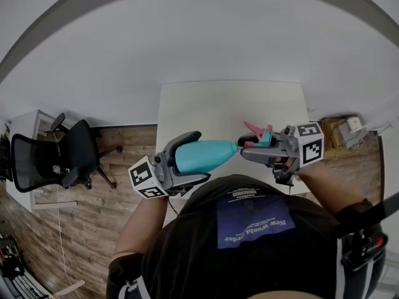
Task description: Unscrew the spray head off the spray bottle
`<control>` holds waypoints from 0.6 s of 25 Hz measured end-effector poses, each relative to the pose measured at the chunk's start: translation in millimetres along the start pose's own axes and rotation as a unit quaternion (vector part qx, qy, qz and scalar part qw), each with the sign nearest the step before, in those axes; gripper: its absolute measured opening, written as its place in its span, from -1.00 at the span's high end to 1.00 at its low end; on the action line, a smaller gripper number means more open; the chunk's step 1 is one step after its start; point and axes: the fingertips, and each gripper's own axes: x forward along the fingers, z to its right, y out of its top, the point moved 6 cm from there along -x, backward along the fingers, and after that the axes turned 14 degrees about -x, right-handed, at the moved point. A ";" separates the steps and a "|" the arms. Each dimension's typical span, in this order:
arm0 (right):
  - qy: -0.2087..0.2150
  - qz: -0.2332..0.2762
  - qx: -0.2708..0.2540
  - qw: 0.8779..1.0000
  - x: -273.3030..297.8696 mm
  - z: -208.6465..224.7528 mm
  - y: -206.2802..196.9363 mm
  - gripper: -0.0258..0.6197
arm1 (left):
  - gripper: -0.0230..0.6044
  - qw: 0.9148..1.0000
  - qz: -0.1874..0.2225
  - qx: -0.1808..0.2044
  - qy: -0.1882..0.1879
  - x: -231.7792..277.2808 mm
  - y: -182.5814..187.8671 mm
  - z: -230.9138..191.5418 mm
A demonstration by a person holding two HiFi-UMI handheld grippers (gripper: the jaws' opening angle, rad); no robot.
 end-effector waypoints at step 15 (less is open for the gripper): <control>-0.051 0.016 -0.043 0.998 -2.7 1.9 4.2 0.47 | -0.67 0.997 0.071 -0.020 0.016 -89.6 23.8 -4.1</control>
